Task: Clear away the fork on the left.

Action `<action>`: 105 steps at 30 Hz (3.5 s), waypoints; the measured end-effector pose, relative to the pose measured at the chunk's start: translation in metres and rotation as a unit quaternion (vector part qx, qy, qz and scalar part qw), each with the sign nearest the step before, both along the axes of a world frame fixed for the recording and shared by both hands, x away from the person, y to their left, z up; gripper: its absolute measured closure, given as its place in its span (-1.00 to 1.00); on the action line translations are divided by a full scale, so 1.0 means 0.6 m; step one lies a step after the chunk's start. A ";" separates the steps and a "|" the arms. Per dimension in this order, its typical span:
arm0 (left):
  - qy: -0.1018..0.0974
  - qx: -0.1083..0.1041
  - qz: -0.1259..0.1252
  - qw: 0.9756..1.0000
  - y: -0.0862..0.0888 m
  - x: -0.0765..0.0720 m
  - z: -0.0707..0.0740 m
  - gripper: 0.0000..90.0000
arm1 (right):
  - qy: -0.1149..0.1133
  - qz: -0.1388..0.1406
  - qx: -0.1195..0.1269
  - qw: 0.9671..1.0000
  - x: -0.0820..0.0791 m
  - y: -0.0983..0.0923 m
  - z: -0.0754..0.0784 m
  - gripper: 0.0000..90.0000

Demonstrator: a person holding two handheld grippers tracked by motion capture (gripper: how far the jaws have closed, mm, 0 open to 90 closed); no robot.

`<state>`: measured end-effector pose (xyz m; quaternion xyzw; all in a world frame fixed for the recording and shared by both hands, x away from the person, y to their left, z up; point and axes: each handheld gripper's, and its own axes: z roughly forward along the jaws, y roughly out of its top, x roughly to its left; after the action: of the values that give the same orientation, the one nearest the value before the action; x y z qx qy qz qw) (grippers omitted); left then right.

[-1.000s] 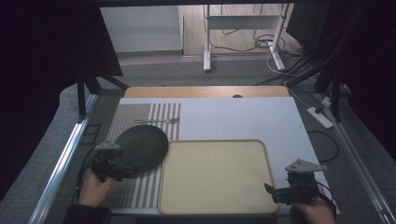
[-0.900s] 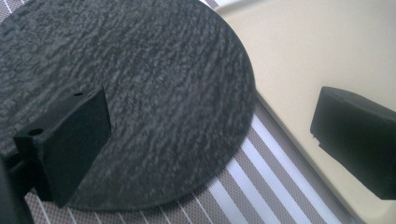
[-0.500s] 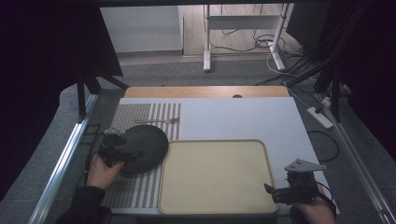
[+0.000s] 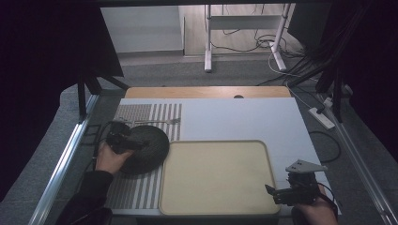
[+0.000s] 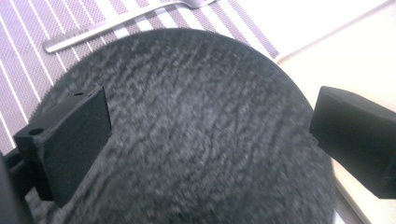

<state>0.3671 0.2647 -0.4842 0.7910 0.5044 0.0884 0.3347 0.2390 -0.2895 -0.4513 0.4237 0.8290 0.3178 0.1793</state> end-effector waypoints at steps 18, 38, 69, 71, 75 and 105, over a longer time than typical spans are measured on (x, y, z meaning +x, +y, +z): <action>0.020 0.030 0.022 0.999 0.022 0.089 -0.029 -1.00 | 0.003 0.003 -0.005 1.000 0.000 0.001 0.000 -1.00; 0.022 0.061 0.050 0.997 0.046 0.179 -0.032 0.65 | 0.005 0.005 -0.006 1.000 0.001 0.002 -0.001 -1.00; 0.117 0.098 0.015 0.988 0.041 0.195 -0.058 0.98 | 0.008 0.016 -0.012 1.000 0.001 0.004 -0.002 -1.00; 0.116 0.094 0.015 0.989 0.043 0.195 -0.058 0.98 | 0.008 0.018 -0.014 1.000 0.001 0.005 -0.002 -1.00; 0.111 0.090 0.014 0.990 0.046 0.196 -0.058 0.85 | 0.008 0.019 -0.014 1.000 0.001 0.005 -0.003 -1.00; 0.106 0.103 -0.074 0.986 -0.075 0.246 -0.066 -1.00 | 0.009 0.022 -0.014 1.000 0.001 0.005 -0.003 -1.00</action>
<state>0.5145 0.2199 -0.5239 0.8611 0.4656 0.0305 0.2018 0.2393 -0.2866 -0.4529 0.4059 0.8439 0.3066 0.1708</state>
